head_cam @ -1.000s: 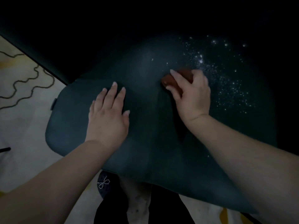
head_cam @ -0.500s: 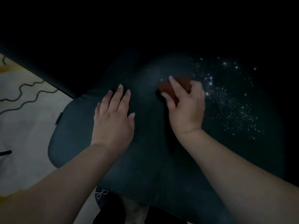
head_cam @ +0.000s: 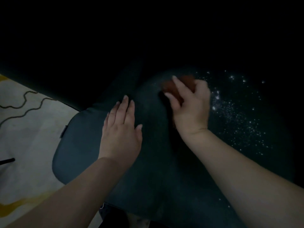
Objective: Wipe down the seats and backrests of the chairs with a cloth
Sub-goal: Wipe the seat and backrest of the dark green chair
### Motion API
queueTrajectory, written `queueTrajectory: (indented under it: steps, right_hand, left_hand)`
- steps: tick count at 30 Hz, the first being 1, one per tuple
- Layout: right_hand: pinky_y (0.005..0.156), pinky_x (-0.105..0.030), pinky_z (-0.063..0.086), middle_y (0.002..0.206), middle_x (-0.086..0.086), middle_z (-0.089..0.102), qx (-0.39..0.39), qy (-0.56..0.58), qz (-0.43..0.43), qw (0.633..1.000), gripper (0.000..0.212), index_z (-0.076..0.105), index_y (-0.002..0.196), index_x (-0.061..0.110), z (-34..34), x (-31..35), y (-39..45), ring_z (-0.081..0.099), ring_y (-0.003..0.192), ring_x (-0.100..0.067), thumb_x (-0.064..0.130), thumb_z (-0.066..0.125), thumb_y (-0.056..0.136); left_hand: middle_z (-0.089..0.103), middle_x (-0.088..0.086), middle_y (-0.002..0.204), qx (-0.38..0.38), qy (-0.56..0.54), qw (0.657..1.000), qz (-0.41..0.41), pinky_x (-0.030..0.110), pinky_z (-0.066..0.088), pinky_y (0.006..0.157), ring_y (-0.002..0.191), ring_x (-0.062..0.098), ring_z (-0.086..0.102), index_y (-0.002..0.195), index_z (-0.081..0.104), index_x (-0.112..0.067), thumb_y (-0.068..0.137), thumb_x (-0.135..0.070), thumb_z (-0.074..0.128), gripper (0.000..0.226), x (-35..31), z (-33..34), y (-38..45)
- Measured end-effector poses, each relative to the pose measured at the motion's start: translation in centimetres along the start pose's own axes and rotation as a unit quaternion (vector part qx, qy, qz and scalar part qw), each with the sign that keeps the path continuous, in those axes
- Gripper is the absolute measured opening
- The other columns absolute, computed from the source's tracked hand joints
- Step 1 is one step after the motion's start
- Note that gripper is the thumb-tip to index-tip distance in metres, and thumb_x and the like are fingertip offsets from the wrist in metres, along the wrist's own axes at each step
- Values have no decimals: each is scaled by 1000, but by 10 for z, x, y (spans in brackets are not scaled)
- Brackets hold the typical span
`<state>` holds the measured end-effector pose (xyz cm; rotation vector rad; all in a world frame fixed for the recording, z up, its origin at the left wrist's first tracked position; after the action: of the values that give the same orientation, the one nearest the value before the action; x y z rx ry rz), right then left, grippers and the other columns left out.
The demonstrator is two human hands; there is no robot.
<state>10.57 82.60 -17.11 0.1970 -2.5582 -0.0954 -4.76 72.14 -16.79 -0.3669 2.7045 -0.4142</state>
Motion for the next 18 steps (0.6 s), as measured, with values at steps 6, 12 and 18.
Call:
queueTrajectory:
  steps: [6, 12, 18]
  right_hand:
    - [81, -39, 41, 120, -13, 52, 64, -98, -134, 984, 44, 58, 132, 33, 30, 22, 29, 48, 106, -35, 44, 62, 89]
    - [94, -39, 42, 120, -11, 49, -10, -64, 59, 996, 44, 59, 132, 32, 10, -13, 26, 43, 109, -30, 38, 65, 89]
    - [77, -44, 48, 110, -19, 56, 128, -52, -190, 972, 47, 63, 129, 28, 3, 12, -27, 54, 93, -37, 31, 73, 83]
  left_hand:
    - [16, 4, 157, -15, 14, 999, -43, 39, 16, 117, 141, 25, 17, 152, 17, -9, 93, -44, 43, 73, 0, 1, 0]
    - [8, 2, 159, -6, 14, 999, -42, 34, 8, 117, 142, 23, 8, 153, 11, -11, 95, -46, 38, 73, 0, -2, -2]
    - [8, 5, 160, 5, 17, 999, -46, 36, 10, 119, 144, 24, 10, 153, 12, -9, 97, -38, 36, 67, 1, -3, -8]
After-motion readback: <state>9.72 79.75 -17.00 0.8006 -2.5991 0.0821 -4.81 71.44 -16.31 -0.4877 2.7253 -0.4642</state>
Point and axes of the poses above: each hand's wrist, its own y-axis towards the middle knuckle, its own z-axis out of the palm, x = y × z, the point moved 1 cm from there along y, towards the middle knuckle
